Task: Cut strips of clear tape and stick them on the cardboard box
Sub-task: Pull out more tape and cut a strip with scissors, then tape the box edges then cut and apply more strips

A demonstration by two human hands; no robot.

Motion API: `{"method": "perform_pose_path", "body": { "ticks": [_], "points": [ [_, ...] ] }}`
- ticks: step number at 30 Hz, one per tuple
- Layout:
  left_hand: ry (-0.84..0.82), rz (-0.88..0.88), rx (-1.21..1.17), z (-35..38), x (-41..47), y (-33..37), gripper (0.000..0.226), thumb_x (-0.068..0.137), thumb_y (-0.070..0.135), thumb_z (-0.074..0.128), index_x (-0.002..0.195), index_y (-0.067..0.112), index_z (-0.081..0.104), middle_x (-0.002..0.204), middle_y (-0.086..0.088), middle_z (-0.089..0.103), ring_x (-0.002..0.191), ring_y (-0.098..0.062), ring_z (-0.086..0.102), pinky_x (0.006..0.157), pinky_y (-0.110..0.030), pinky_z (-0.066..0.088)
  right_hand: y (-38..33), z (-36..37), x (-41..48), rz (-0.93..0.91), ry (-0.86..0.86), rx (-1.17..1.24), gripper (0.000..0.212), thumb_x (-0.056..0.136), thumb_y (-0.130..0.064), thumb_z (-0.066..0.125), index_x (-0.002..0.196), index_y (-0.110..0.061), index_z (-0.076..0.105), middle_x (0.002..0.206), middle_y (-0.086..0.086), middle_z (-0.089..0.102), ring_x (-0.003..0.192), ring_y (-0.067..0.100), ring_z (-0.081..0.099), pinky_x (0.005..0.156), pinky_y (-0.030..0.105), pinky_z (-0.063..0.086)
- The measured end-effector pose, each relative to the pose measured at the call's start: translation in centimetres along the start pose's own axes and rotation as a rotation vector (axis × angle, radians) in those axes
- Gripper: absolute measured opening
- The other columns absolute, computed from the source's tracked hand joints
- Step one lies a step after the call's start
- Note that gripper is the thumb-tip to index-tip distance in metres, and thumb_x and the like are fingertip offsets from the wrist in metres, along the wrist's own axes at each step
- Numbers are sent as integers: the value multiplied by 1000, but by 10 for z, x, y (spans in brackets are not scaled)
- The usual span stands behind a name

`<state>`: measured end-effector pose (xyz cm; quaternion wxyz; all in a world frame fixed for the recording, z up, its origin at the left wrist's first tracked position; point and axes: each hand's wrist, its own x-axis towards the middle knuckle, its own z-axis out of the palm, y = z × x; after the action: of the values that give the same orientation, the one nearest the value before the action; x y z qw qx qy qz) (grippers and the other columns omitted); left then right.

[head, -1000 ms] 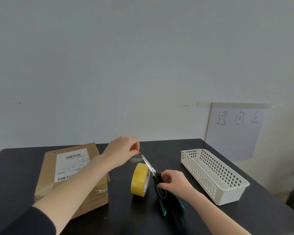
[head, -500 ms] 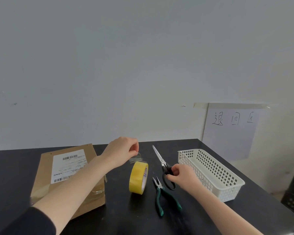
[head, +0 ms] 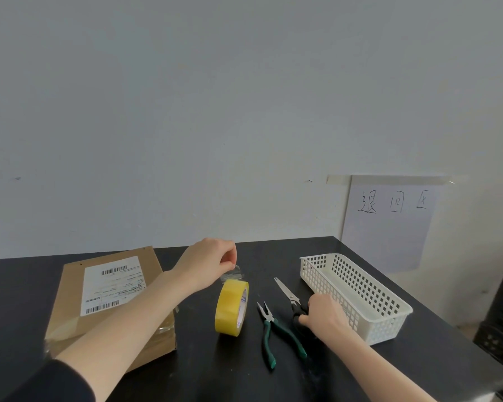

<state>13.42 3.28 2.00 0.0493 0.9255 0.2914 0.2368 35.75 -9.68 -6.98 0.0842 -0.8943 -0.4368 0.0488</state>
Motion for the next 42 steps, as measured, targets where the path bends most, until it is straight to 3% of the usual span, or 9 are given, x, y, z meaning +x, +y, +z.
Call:
{"method": "perform_pose_path", "body": {
  "ticks": [6, 15, 19, 22, 25, 29, 34, 39, 42],
  "points": [
    [-2, -2, 6, 2, 0, -2, 3, 91, 23, 62, 94, 24, 62, 96, 7, 66, 86, -9, 59, 78, -30, 54, 3, 2, 0, 39, -20, 13, 44, 87, -30, 68, 62, -16, 34, 85, 4, 53, 77, 24, 52, 67, 28, 42],
    [-4, -5, -1, 4, -1, -3, 3, 90, 24, 62, 93, 24, 63, 95, 8, 65, 86, -10, 60, 79, -34, 55, 6, 5, -4, 39, -36, -17, 34, 89, -32, 67, 74, -12, 43, 90, 4, 52, 80, 23, 52, 70, 29, 42],
    [-4, -4, -6, 4, 0, -3, 2, 90, 24, 62, 92, 25, 62, 95, 8, 65, 85, -9, 59, 78, -31, 55, 5, 5, -4, 27, -53, -57, 39, 90, -30, 66, 69, -12, 38, 91, 5, 52, 99, 27, 64, 71, 28, 40],
    [3, -7, -16, 3, -2, -4, 2, 90, 24, 62, 90, 26, 61, 92, 9, 64, 83, -8, 59, 76, -30, 54, 5, 5, -1, 31, -67, -45, 47, 89, -30, 67, 63, -17, 30, 83, 3, 54, 86, 25, 58, 69, 29, 40],
    [4, -17, -26, 2, -5, -6, 2, 90, 25, 63, 90, 26, 62, 91, 10, 63, 83, -8, 59, 77, -31, 55, 6, 4, 1, 33, -66, -31, 45, 88, -32, 67, 63, -17, 32, 67, -3, 40, 78, 23, 52, 67, 29, 42],
    [10, -26, -30, 3, -7, -7, 3, 90, 25, 63, 91, 27, 61, 91, 11, 62, 85, -7, 59, 78, -31, 55, 0, 0, -2, -25, 60, 2, 29, 94, -31, 55, 74, -12, 47, 80, 1, 56, 88, 25, 64, 66, 29, 45],
    [26, -31, -44, 1, -8, -8, 4, 90, 26, 62, 89, 29, 60, 89, 13, 62, 84, -7, 59, 77, -31, 55, -21, -14, 0, -191, 229, 292, 28, 94, -40, 54, 93, -18, 70, 96, -2, 62, 84, 14, 60, 73, 28, 47],
    [71, -33, -76, -4, -7, -7, 1, 88, 25, 63, 89, 26, 63, 86, 12, 63, 81, -6, 59, 75, -33, 55, -61, -40, -13, -309, 179, 677, 28, 93, -44, 57, 101, -21, 71, 93, -11, 64, 86, 1, 56, 70, 14, 39],
    [113, -32, -86, -6, -7, -8, 1, 88, 26, 63, 88, 27, 62, 84, 13, 63, 79, -5, 59, 73, -31, 54, -82, -51, -19, -334, 89, 837, 32, 92, -47, 58, 104, -21, 72, 94, -13, 69, 83, 0, 59, 72, 17, 41]
  ]
}}
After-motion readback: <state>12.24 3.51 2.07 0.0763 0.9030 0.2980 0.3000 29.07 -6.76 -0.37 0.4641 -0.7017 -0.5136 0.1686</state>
